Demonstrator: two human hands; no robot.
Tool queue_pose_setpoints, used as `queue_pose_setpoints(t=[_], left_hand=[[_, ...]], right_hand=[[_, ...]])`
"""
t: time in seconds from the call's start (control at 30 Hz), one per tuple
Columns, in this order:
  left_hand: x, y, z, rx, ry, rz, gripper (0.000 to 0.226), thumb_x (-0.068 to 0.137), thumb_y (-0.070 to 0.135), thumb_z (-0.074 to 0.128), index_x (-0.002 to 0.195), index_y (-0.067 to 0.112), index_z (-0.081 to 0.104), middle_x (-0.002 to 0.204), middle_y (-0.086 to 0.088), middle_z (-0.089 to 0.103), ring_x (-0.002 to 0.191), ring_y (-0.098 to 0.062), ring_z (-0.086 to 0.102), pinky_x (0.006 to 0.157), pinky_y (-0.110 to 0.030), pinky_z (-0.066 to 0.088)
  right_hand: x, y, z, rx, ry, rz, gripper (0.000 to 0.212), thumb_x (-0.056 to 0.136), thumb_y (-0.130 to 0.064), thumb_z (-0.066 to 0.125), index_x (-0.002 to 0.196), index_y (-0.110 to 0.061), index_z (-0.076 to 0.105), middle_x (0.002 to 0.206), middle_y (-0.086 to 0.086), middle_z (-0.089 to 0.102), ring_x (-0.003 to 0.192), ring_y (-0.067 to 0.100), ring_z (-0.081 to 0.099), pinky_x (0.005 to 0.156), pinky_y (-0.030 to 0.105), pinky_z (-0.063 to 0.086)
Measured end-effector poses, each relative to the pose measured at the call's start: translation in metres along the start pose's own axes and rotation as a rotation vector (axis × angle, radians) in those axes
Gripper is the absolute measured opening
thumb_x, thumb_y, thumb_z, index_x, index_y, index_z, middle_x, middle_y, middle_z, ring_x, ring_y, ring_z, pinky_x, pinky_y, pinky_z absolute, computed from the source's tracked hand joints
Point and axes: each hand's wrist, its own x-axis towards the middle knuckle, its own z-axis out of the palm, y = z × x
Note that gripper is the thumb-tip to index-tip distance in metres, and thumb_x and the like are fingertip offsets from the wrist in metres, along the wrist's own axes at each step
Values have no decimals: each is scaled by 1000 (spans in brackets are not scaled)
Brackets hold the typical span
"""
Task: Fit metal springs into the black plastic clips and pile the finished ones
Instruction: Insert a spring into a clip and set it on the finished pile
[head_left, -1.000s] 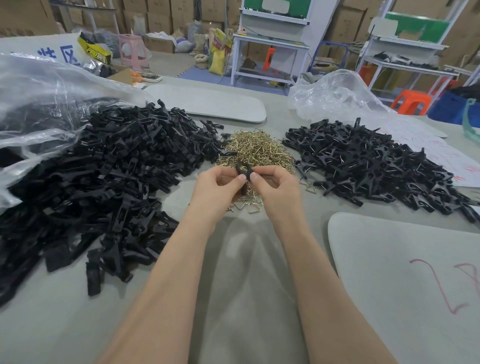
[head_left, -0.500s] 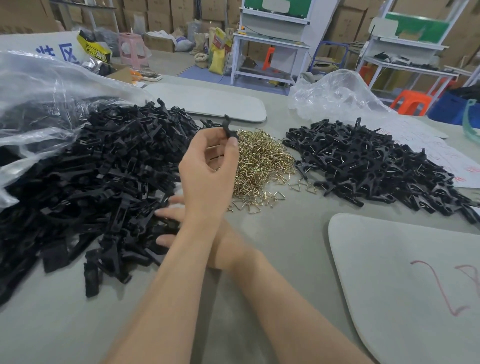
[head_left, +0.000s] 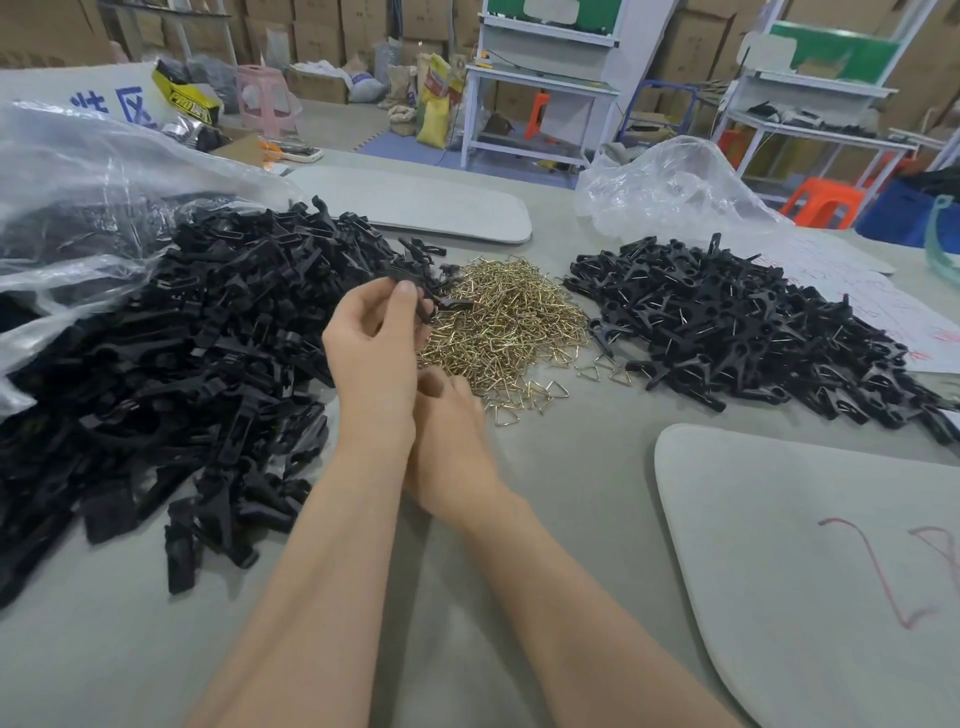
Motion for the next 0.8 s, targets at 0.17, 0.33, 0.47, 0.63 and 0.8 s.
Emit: queue_pose_setpoints(t=[0.17, 0.33, 0.47, 0.63, 0.8], left_hand=[[6, -1, -8, -132, 59, -125, 8, 95, 11, 55, 101, 8, 57, 80, 0, 65, 73, -7, 65, 68, -18, 53], [5, -9, -5, 41, -76, -239, 4, 93, 12, 57, 91, 16, 58, 82, -2, 65, 82, -13, 63, 72, -23, 54], [-2, -16, 1, 227, -232, -288, 8, 94, 13, 56, 88, 16, 60, 77, 0, 65, 74, -10, 62, 68, -20, 56], [2, -15, -2, 133, -159, -349, 11, 95, 12, 53, 85, 11, 59, 68, 1, 64, 65, -8, 60, 66, -21, 55], [-3, -17, 3, 115, -295, -463, 10, 96, 10, 51, 89, 6, 58, 77, -7, 71, 67, -11, 69, 63, -20, 57]], right_hand=[[2, 0, -17, 315, 151, 140, 13, 91, -18, 57, 94, -10, 68, 90, 7, 67, 88, 27, 59, 76, 37, 44], [5, 27, -49, 1021, 270, 456, 14, 96, -12, 54, 84, -15, 61, 82, 5, 67, 78, 17, 66, 71, 27, 57], [6, 38, -62, 1322, 396, 563, 7, 95, -4, 53, 88, -6, 57, 89, 11, 65, 74, 14, 69, 65, 20, 56], [8, 42, -64, 1268, 541, 533, 15, 95, 0, 52, 96, -14, 58, 98, 11, 60, 80, 14, 69, 67, 17, 55], [6, 39, -61, 1015, 645, 373, 15, 91, -1, 58, 89, -15, 63, 85, -3, 64, 85, 13, 68, 75, 20, 54]])
